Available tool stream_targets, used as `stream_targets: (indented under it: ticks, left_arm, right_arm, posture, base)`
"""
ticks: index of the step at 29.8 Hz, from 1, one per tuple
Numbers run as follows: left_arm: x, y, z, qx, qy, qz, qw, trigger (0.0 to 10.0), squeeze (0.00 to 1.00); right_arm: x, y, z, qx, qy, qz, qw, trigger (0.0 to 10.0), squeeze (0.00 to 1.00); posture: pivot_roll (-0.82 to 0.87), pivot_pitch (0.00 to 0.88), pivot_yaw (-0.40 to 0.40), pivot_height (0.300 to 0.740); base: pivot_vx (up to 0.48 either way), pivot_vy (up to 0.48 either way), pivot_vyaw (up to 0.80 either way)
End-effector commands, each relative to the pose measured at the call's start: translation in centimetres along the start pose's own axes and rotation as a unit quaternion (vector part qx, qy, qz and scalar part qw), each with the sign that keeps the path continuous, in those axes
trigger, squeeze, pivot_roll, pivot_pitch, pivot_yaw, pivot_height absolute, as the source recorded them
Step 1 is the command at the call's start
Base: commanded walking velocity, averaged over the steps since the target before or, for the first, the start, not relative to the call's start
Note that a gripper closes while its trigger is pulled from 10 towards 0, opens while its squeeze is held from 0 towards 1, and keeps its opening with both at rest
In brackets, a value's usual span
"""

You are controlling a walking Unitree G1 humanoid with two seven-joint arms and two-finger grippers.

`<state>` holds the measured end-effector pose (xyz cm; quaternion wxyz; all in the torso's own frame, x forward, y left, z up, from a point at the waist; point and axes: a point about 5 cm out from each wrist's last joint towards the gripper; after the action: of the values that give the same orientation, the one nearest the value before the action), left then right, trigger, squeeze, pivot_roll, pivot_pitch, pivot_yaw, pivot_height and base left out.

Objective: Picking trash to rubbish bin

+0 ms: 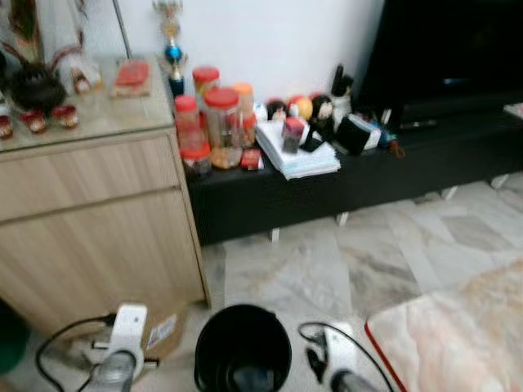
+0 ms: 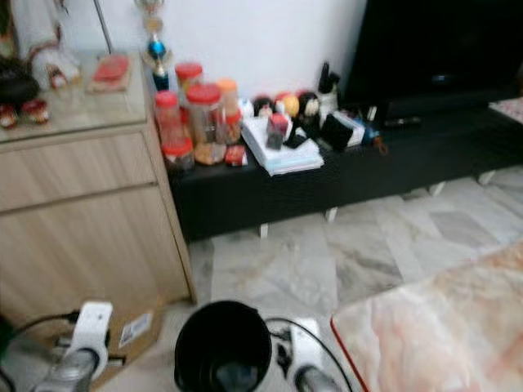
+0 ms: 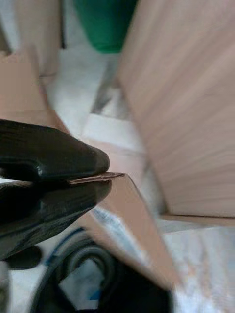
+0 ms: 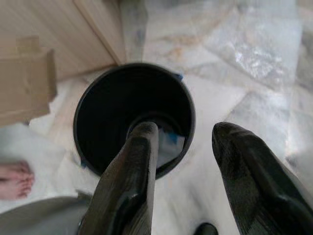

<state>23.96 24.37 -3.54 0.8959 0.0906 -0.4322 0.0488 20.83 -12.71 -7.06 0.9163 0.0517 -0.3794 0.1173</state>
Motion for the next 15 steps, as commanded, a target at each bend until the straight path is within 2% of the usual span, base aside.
stream_targets:
  ticks: [1, 9, 12, 15]
  left_arm:
    - [0.7, -1.3, -0.2, -0.027, -0.012, -0.007, 1.000, 10.0, 0.00]
    - [3.5, -3.4, -0.7, -0.077, -0.053, -0.010, 0.996, 10.0, 0.00]
    - [5.0, -4.5, -0.9, -0.100, -0.075, -0.012, 0.992, 10.0, 0.00]
    - [5.7, -5.5, -0.9, -0.118, -0.082, -0.013, 0.989, 10.0, 0.00]
  right_arm:
    - [-0.4, -0.7, 0.2, -0.009, 0.006, 0.003, 1.000, 10.0, 0.00]
    - [0.8, -0.6, 0.0, 0.002, -0.018, 0.043, 0.999, 10.0, 0.00]
    - [1.7, -0.4, -0.2, 0.012, -0.035, 0.094, 0.995, 10.0, 0.00]
    - [2.1, -0.4, -0.3, 0.018, -0.039, 0.119, 0.992, 10.0, 0.00]
  posture:
    - [0.22, 0.000, 0.017, 0.740]
    - [0.21, 0.000, 0.014, 0.740]
    - [0.21, 0.000, 0.015, 0.740]
    - [0.21, 0.000, 0.015, 0.740]
  base:
    - [0.000, 0.000, 0.00]
    - [0.000, 0.000, 0.00]
    - [0.000, 0.000, 0.00]
    - [0.000, 0.000, 0.00]
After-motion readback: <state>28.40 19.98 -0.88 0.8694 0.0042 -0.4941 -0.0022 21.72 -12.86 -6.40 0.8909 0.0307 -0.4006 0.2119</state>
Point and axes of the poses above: a point about 5 cm out from each wrist's last joint towards the gripper, its own z axis pointing back from the gripper into the wrist, its own x axis along the axis of the wrist's last joint, y = z × x, and after that the axes turned 10 degrees about z, right-handed
